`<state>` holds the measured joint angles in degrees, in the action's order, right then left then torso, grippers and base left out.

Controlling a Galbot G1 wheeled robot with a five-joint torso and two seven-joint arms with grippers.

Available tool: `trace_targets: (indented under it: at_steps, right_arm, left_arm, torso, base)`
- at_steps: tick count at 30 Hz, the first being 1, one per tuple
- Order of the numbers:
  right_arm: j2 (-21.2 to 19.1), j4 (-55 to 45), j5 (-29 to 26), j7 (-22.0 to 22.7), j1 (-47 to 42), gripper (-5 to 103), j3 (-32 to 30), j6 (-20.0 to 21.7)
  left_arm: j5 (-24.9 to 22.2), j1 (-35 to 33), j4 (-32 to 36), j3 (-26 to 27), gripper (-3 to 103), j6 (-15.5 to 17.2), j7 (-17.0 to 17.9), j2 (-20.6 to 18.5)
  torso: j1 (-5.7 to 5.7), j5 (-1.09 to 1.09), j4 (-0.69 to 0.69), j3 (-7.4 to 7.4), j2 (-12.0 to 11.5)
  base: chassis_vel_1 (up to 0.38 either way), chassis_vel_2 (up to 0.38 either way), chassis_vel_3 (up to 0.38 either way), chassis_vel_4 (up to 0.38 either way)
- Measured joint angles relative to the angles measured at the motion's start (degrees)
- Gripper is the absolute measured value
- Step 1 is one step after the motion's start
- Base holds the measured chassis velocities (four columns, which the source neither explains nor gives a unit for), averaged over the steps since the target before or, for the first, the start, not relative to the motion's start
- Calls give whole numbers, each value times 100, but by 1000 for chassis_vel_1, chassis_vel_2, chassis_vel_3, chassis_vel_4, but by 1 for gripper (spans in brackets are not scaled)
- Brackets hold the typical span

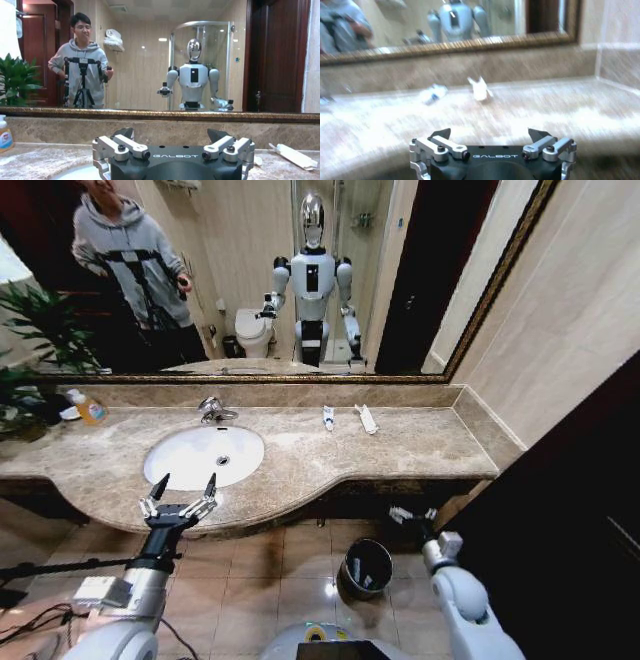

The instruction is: Pick up the trash from the sink and place it in the trash bin.

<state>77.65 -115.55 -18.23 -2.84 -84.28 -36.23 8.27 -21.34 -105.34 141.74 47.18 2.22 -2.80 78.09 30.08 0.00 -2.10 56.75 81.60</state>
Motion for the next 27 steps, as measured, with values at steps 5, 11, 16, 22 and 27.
trace_targets:
  at_steps: [5, 11, 16, 22, 27]
  right_arm:
    - [-145, -193, -68, 25, 496, 91, 393, 220]
    - [-312, 473, -56, 76, 1600, 96, 797, 316]
    - [-355, 1288, -101, 170, 2601, 98, 1062, 470]
    - [-336, 2254, -363, 292, 3703, 98, 1465, 659]
    - [-232, 3407, -64, 245, 4595, 98, 1755, 467]
  left_arm:
    - [0, 0, 0, 0, 100, 0, 0, 0]
    - [0, 0, 0, 0, 100, 0, 0, 0]
    - [0, 0, 0, 0, 100, 0, 0, 0]
    - [0, 0, 0, 0, 100, 0, 0, 0]
    - [0, 0, 0, 0, 100, 0, 0, 0]
  torso:
    - [0, 0, -1, 0, 0]
    - [0, 1, 0, 1, 0]
    - [2, 1, -1, 1, -1]
    - [1, 0, -1, 1, 0]
    - [2, -1, -1, 1, -1]
  base:
    - [0, 0, 0, 0]
    - [0, 0, 0, 0]
    - [0, 0, 0, 0]
    - [0, 0, 0, 0]
    - [0, 0, 0, 0]
